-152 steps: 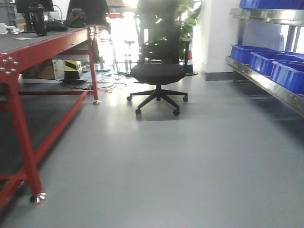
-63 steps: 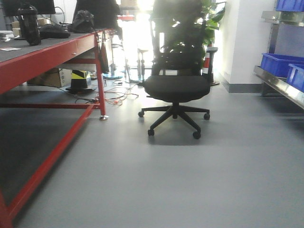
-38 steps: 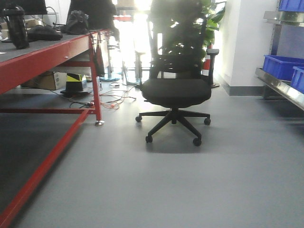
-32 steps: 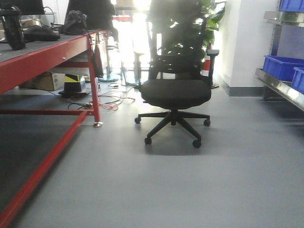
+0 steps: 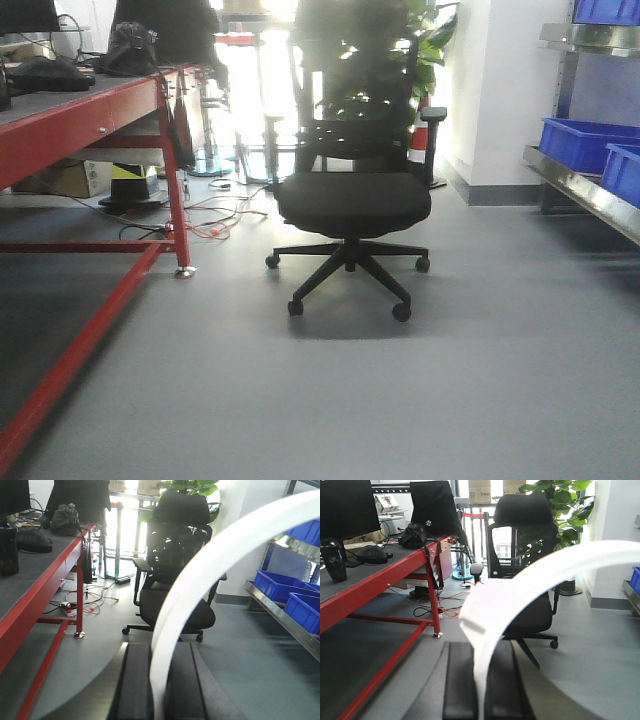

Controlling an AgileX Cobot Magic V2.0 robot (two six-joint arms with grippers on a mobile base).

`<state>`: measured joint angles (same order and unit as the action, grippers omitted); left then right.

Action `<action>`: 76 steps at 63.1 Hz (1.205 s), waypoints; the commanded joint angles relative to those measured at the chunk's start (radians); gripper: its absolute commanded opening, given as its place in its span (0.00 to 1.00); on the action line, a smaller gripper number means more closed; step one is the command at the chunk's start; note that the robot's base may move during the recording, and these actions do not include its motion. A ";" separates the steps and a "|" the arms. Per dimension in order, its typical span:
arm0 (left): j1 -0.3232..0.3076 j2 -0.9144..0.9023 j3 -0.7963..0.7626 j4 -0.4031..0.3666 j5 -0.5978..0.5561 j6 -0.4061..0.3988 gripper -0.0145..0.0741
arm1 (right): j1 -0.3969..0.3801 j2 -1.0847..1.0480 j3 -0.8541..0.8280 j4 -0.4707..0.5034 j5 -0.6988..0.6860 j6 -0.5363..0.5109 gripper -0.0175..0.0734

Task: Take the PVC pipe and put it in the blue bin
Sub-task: 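Turn the base toward the steel shelf of blue bins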

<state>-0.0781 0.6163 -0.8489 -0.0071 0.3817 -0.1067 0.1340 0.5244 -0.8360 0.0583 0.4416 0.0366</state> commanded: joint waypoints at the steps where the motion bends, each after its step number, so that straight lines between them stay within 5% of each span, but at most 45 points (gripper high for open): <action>1: 0.002 -0.002 -0.001 -0.006 -0.032 -0.002 0.04 | 0.000 0.001 -0.001 -0.002 -0.024 -0.005 0.01; 76: 0.002 -0.002 -0.001 -0.006 -0.032 -0.002 0.04 | 0.000 0.001 -0.001 -0.002 -0.024 -0.005 0.01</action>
<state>-0.0781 0.6163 -0.8489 -0.0071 0.3800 -0.1067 0.1340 0.5244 -0.8360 0.0583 0.4416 0.0366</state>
